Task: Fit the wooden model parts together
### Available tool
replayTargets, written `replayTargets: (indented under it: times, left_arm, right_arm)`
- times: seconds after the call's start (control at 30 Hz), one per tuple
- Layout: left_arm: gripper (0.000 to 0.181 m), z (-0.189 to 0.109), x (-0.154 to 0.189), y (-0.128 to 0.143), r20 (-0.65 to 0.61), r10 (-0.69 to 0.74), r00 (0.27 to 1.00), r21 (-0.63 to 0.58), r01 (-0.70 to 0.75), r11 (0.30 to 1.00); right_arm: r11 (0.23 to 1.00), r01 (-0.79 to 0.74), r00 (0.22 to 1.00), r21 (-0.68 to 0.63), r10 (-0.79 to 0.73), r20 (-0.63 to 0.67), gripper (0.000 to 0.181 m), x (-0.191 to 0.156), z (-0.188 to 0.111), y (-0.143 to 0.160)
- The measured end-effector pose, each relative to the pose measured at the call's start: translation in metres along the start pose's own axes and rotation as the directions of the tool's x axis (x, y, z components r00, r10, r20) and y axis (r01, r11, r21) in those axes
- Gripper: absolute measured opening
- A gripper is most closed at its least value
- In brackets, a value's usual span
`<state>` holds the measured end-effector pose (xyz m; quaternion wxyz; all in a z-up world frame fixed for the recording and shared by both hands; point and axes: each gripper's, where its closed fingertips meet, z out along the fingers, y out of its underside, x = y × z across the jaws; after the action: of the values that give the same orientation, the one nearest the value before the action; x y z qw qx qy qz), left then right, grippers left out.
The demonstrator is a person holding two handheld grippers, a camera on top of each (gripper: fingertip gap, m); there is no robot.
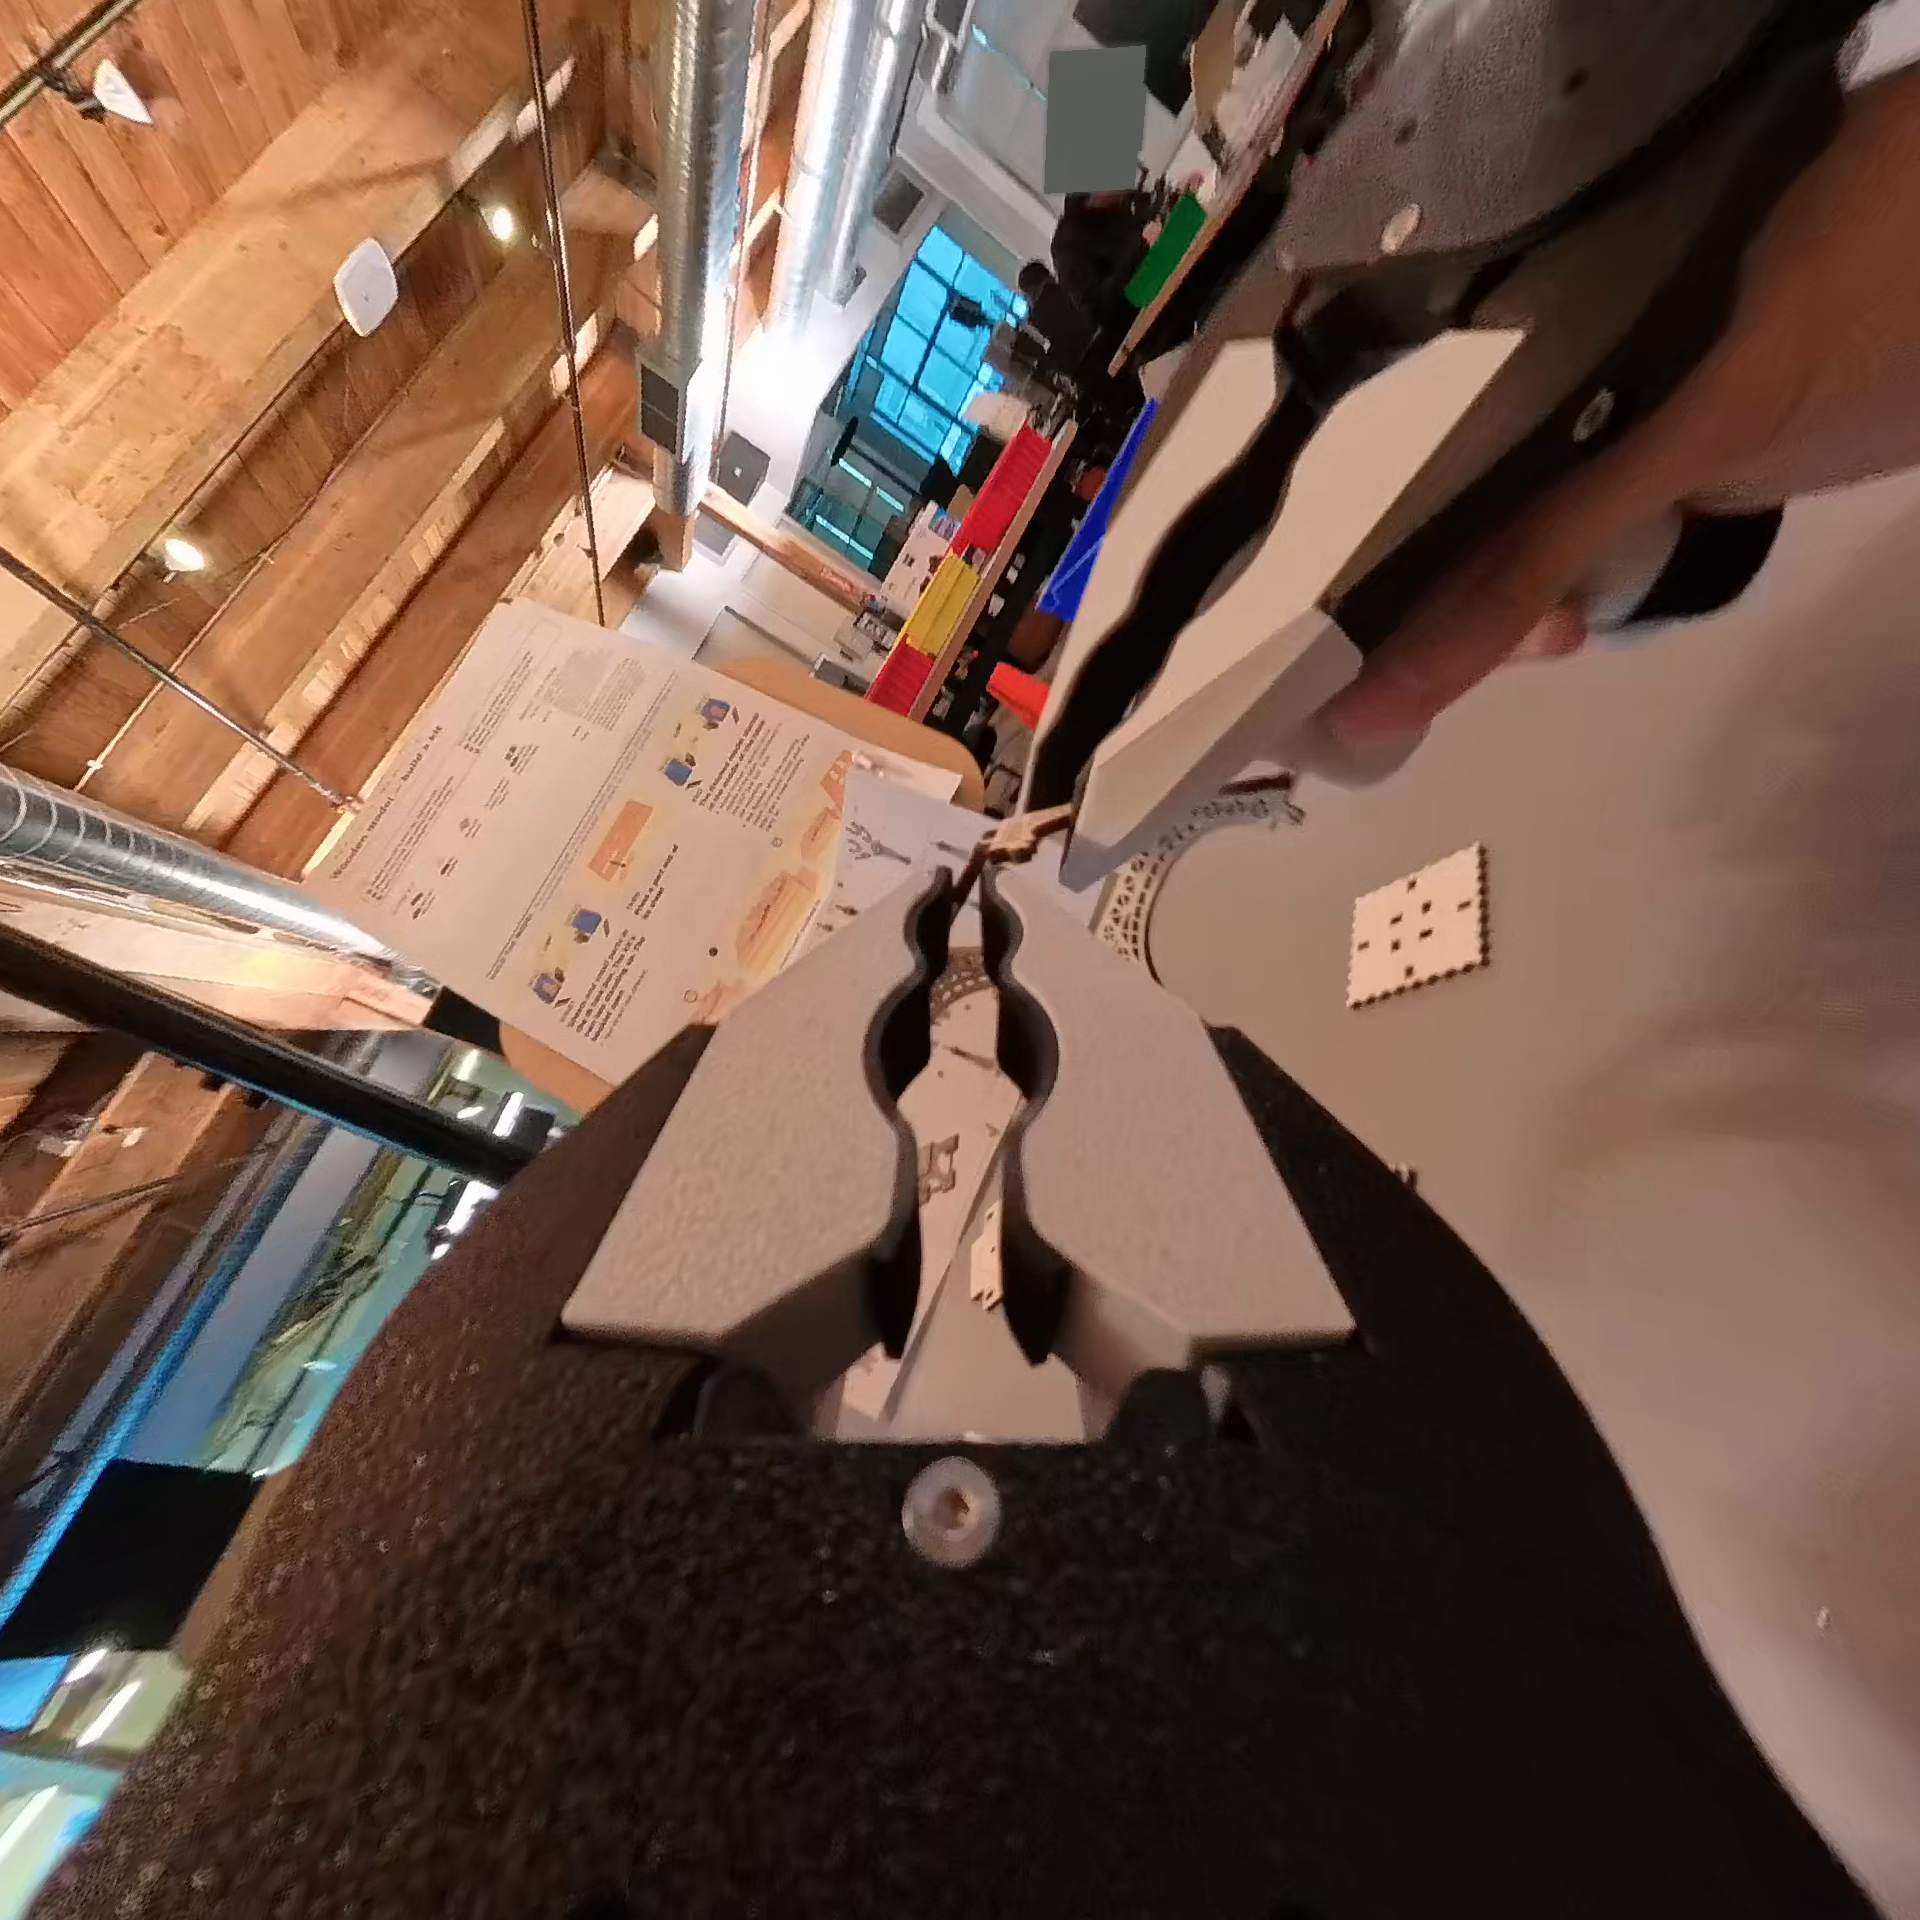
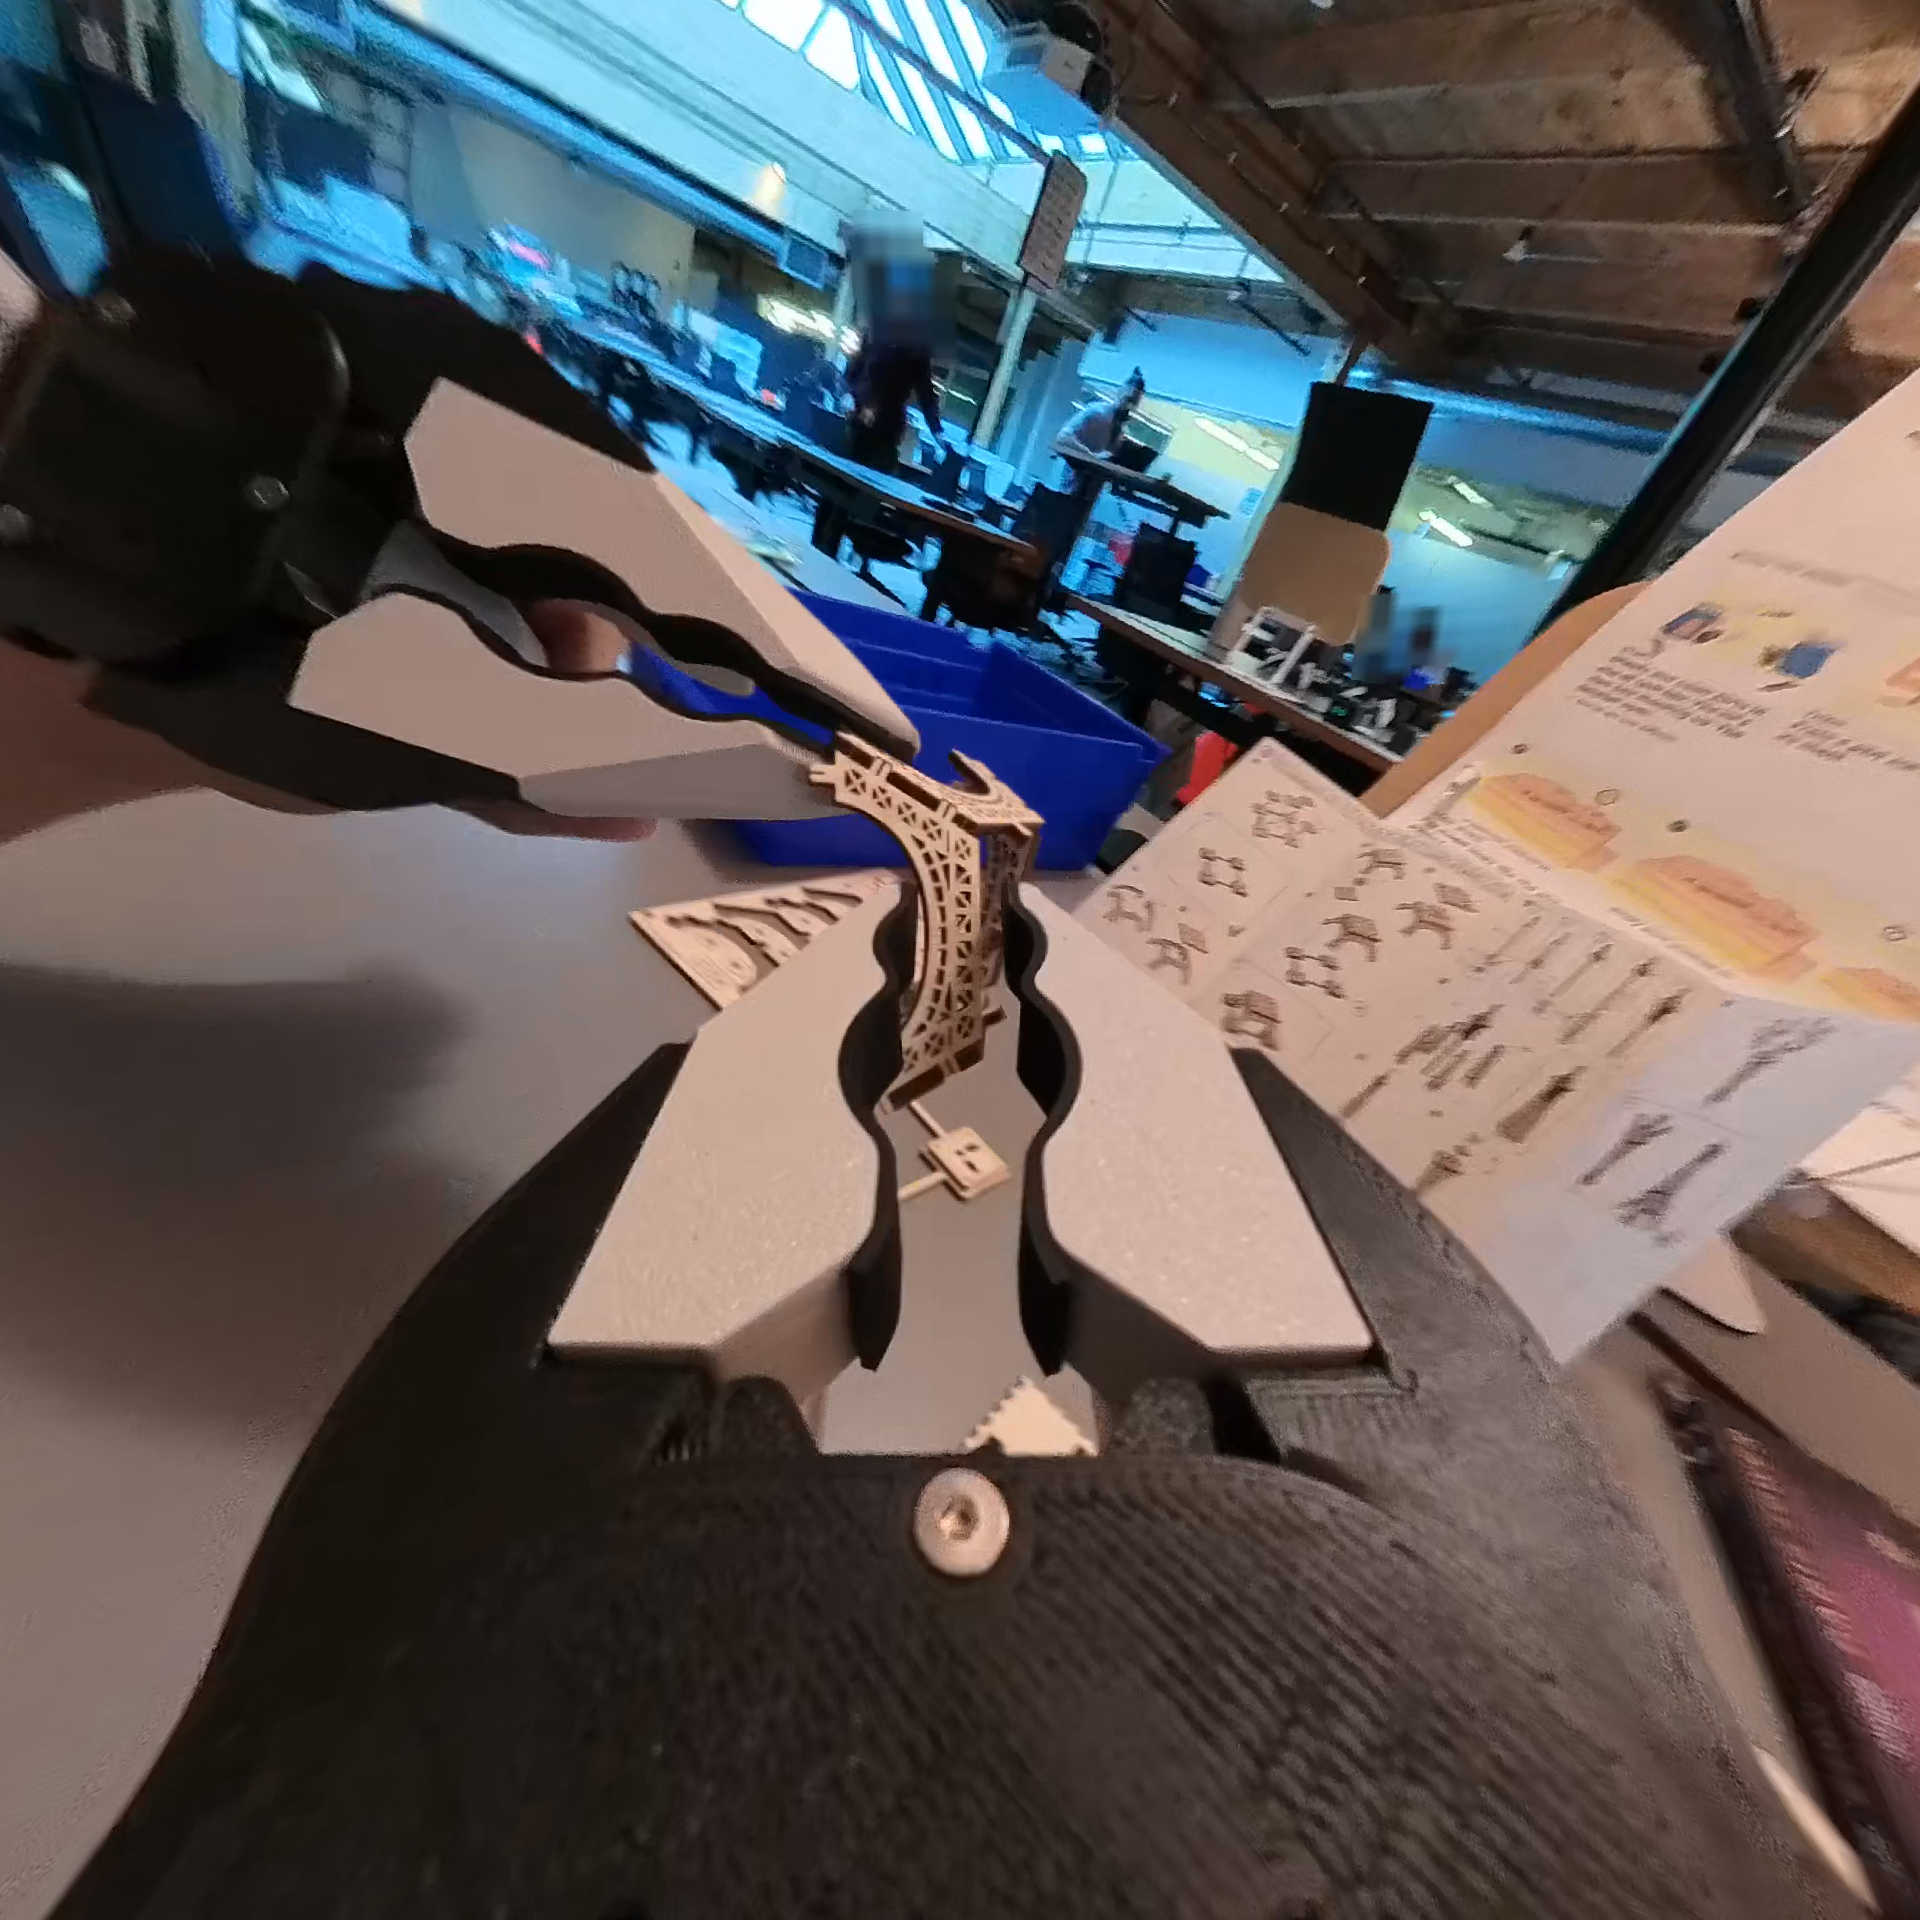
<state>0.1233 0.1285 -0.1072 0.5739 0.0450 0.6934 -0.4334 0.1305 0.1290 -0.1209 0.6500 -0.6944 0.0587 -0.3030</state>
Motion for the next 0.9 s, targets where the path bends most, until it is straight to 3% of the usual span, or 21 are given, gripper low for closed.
replayTargets:
  times: [0.1, 0.23, 0.4, 0.57, 0.73, 0.9]
  left_arm:
    - [0.0, 0.002, 0.004, 0.005, -0.004, 0.068, 0.998, -0.042, -0.068, 0.997]
    - [0.0, 0.001, 0.004, 0.002, -0.008, 0.075, 0.997, -0.02, -0.075, 0.997]
    - [0.0, -0.002, 0.014, 0.01, -0.079, 0.254, 0.964, -0.06, -0.258, 0.964]
    - [0.0, -0.003, 0.025, 0.002, -0.123, 0.379, 0.917, -0.021, -0.384, 0.923]
    - [0.0, -0.005, 0.028, 0.0, -0.143, 0.392, 0.909, 0.003, -0.396, 0.918]
    - [0.004, -0.005, 0.014, -0.007, -0.059, 0.245, 0.968, 0.037, -0.243, 0.969]
  right_arm:
    - [0.988, 0.148, 0.988, -0.031, -0.15, -0.039, 0.021, 0.001, 0.0, 0.0]
    - [0.976, 0.21, 0.975, -0.054, -0.213, -0.06, 0.012, 0.003, 0.0, 0.001]
    - [0.966, 0.249, 0.967, -0.072, -0.244, 0.072, 0.014, -0.005, -0.002, 0.004]
    - [0.937, 0.322, 0.941, -0.133, -0.301, 0.155, 0.013, -0.009, -0.004, 0.019]
    - [0.942, 0.313, 0.934, -0.122, -0.282, 0.22, 0.009, -0.015, -0.006, 0.021]
    - [0.971, 0.236, 0.959, -0.048, -0.225, 0.17, 0.008, -0.011, -0.005, 0.007]
